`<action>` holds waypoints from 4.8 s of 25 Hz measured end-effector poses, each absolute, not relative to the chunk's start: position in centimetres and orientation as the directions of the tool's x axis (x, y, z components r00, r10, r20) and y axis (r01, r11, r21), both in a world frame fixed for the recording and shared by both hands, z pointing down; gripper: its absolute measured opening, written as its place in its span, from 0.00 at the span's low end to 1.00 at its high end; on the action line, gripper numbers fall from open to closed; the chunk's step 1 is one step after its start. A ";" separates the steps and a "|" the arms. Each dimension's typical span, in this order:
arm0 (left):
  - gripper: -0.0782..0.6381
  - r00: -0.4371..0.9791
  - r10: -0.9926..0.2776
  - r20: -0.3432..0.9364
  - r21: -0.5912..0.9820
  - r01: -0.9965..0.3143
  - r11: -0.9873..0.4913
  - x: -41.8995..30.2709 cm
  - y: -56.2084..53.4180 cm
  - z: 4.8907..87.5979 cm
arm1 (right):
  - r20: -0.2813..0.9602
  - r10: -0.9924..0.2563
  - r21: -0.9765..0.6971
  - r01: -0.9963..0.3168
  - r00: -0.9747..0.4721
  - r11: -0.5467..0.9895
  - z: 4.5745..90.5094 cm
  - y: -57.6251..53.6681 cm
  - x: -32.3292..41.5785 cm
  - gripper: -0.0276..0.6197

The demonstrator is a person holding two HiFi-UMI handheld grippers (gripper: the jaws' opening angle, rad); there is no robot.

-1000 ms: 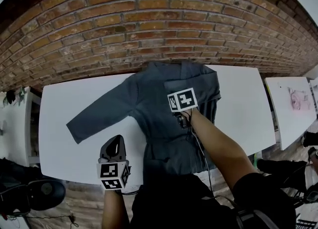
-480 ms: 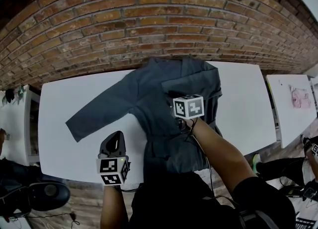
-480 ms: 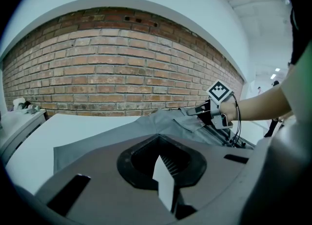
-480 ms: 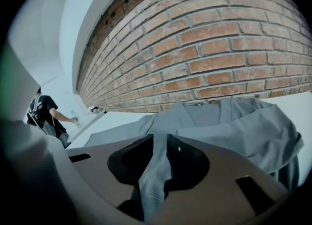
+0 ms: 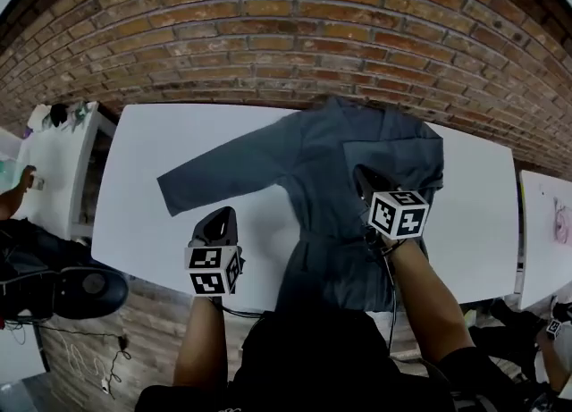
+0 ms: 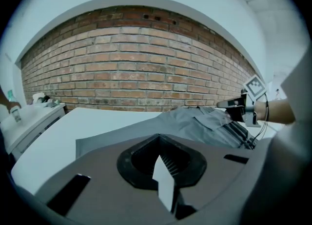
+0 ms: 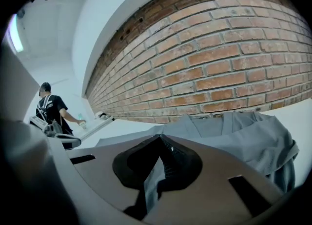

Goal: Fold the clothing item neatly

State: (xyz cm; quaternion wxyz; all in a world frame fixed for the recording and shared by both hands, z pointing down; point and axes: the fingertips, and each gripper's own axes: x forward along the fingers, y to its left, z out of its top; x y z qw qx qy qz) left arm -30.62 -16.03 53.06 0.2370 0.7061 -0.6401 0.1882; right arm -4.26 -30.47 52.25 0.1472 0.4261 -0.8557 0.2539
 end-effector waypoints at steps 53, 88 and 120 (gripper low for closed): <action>0.13 -0.080 -0.363 0.928 0.062 -0.930 0.363 -55.2 -16.8 68.2 | 0.598 -0.601 -0.211 -0.828 -0.530 0.520 54.9 -24.0 -8.9 0.04; 0.13 0.260 -0.591 0.764 0.117 -0.956 -0.270 -8.7 -33.6 50.5 | 0.530 -0.599 -0.394 -0.800 -0.600 0.453 54.5 -21.2 6.9 0.04; 0.10 0.500 -0.678 0.539 0.318 -0.866 -0.386 -6.8 -24.0 53.8 | 0.471 -0.578 -0.412 -0.745 -0.667 0.524 54.3 -21.9 10.7 0.04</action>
